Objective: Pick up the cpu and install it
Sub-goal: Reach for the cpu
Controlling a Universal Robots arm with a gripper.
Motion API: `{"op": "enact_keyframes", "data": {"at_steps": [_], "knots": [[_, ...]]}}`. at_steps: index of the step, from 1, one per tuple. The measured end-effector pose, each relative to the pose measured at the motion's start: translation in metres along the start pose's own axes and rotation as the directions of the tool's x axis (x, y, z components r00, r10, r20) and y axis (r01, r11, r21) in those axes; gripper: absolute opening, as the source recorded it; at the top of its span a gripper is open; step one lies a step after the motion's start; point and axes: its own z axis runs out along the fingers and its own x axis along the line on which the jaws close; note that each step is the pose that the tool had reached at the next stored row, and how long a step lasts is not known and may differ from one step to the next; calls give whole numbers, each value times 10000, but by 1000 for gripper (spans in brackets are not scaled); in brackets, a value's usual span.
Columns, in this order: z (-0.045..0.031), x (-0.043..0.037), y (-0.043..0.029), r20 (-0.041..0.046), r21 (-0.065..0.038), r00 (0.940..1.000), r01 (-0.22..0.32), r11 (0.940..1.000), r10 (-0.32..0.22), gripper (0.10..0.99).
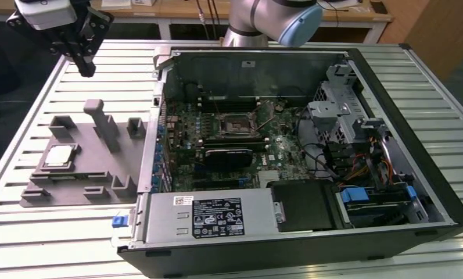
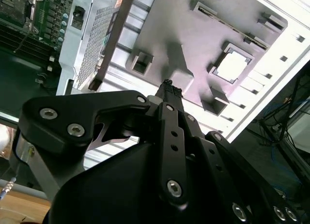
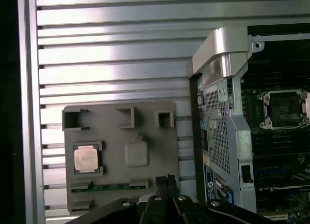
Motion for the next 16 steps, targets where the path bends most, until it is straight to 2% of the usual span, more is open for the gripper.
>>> {"op": "enact_keyframes", "data": {"at_steps": [16], "knots": [[-5,188,-14,0,0,10000,0,10000,0,106]]}}
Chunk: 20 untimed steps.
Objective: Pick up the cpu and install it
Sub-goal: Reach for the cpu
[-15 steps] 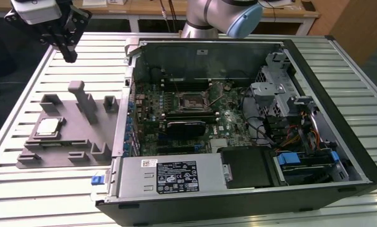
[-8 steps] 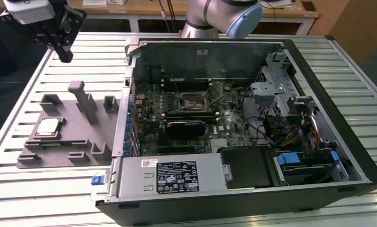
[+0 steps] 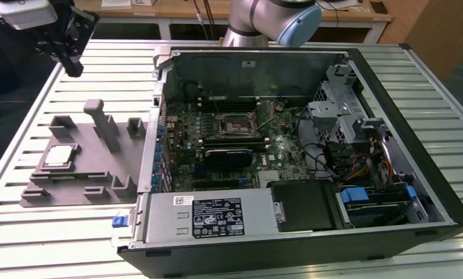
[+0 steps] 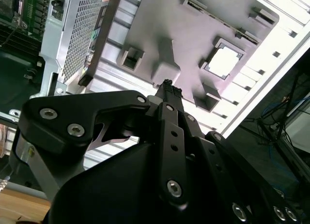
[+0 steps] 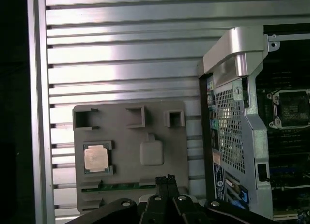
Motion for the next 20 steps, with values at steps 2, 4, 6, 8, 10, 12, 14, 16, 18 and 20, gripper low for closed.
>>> {"op": "enact_keyframes", "data": {"at_steps": [2,4,6,8,10,12,14,16,18,20], "knots": [[-1,24,-2,0,0,10000,1,10000,-1,106],[-1,46,-3,0,0,10000,0,10000,0,106],[-2,69,-5,0,0,10000,0,10000,0,106],[-3,90,-7,-1,1,10000,0,10000,0,106],[-3,114,-9,0,0,10000,0,10000,0,106],[-4,141,-11,0,0,10000,0,10000,0,106],[-5,169,-13,0,0,10000,0,10000,0,106],[-6,198,-15,0,1,10000,0,10000,0,106],[-5,225,-17,1,-1,10000,0,10000,0,106],[1,245,-19,0,0,10000,0,10000,0,106]]}}
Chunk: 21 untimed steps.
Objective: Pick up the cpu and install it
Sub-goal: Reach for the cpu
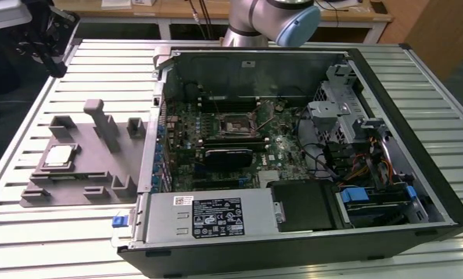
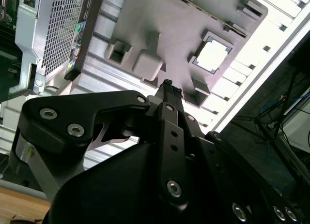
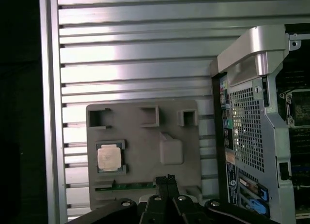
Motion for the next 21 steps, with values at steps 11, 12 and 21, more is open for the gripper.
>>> {"op": "enact_keyframes", "data": {"at_steps": [11,12,21], "knots": [[152,71,-19,-1,0,10000,0,10000,0,106],[170,79,-22,0,0,10000,0,10000,0,106],[305,162,-41,-4,0,10000,0,10000,0,106]]}}
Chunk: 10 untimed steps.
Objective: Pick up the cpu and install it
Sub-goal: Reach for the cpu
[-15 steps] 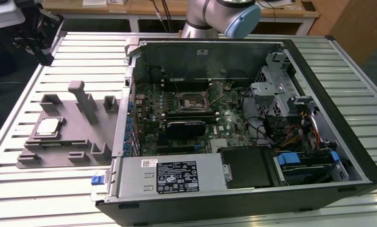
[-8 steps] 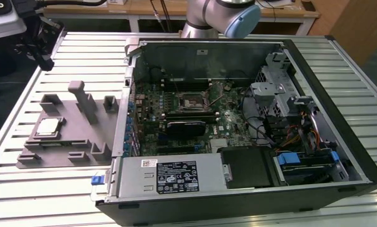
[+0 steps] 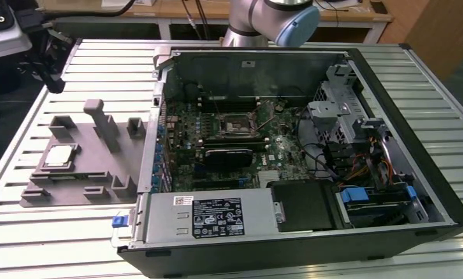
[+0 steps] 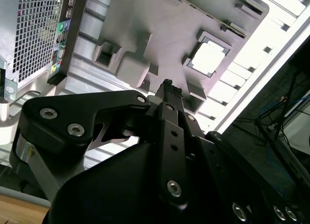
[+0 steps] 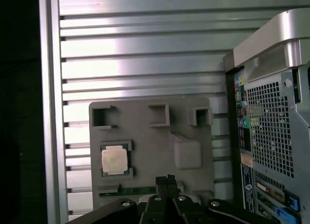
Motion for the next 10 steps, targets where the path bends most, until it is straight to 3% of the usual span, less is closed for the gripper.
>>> {"op": "enact_keyframes", "data": {"at_steps": [10], "knots": [[122,122,-14,-13,2,10000,-1,10000,1,106]]}}
